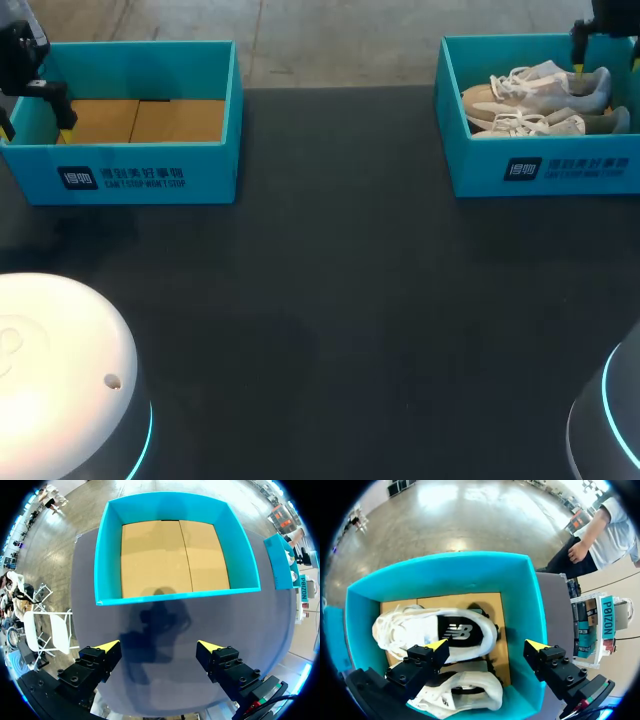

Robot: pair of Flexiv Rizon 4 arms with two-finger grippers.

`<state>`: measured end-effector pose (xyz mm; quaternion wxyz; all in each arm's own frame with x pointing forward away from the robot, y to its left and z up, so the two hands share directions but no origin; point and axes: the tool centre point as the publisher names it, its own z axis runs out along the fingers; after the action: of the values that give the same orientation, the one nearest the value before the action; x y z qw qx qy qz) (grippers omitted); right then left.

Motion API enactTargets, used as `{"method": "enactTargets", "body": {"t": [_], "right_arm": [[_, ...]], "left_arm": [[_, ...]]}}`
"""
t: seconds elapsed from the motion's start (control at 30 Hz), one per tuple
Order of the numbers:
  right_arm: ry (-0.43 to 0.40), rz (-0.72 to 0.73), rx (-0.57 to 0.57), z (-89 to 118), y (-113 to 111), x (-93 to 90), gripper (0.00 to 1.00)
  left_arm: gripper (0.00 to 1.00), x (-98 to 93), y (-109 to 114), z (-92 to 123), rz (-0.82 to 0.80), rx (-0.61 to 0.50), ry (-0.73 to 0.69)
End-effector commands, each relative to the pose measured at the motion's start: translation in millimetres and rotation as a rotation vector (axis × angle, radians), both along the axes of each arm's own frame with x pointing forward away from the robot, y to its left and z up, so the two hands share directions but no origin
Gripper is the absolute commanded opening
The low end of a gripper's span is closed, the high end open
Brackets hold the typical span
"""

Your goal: Take the shoe out of the shoebox, open the shoe tongue, remove and reinsert the insole, then place the shoe into the shoebox

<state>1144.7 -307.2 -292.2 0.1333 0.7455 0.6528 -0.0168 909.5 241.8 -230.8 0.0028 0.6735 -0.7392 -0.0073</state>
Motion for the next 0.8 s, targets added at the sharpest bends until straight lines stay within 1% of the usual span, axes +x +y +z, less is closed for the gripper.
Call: {"method": "enactTargets", "body": {"t": [0.03,0.17,0.27,0.33,0.47,0.6,0.8], "right_arm": [[-0.012,0.002,0.007,30,9,-19.1,1.00],[-0.005,-0.012,0.030,47,17,-27.1,1.00],[0.024,-0.013,0.051,58,25,-33.5,1.00],[0.034,-0.003,0.073,66,32,-38.9,1.00],[0.048,-0.019,0.082,79,44,-52.6,1.00],[0.037,-0.035,0.096,85,55,-67.0,1.00],[0.022,-0.075,0.105,88,71,-88.7,1.00]], "left_arm": [[1.00,-1.3,0,0,0.000,0.002,-0.001],[1.00,-1.3,0,0,0.000,0.002,-0.001],[1.00,-1.3,0,0,0.000,0.002,-0.001],[1.00,-1.3,0,0,0.000,0.002,-0.001],[1.00,-1.3,0,0,0.000,0.002,-0.001],[1.00,-1.3,0,0,0.000,0.002,-0.001],[1.00,-1.3,0,0,0.000,0.002,-0.001]]}}
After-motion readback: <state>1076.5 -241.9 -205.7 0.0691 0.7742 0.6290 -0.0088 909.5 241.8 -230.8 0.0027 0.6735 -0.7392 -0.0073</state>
